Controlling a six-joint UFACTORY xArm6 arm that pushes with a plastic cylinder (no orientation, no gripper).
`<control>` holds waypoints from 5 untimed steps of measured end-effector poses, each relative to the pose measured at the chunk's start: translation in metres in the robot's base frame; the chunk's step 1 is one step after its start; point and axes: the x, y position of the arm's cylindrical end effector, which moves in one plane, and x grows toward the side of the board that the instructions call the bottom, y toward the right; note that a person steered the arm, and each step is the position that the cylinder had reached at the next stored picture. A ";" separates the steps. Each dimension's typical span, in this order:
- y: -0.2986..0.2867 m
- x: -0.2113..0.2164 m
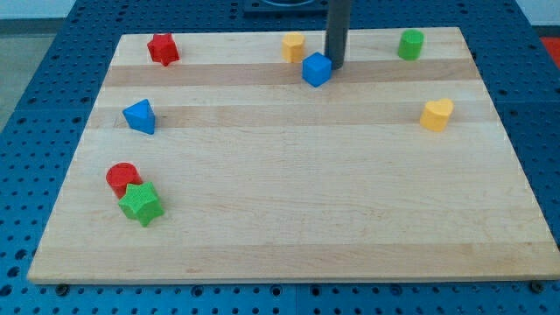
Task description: Push the cube to the center of the board
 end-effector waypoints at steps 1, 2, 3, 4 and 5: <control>-0.031 0.000; -0.054 0.003; -0.074 0.014; -0.079 0.033; -0.079 0.046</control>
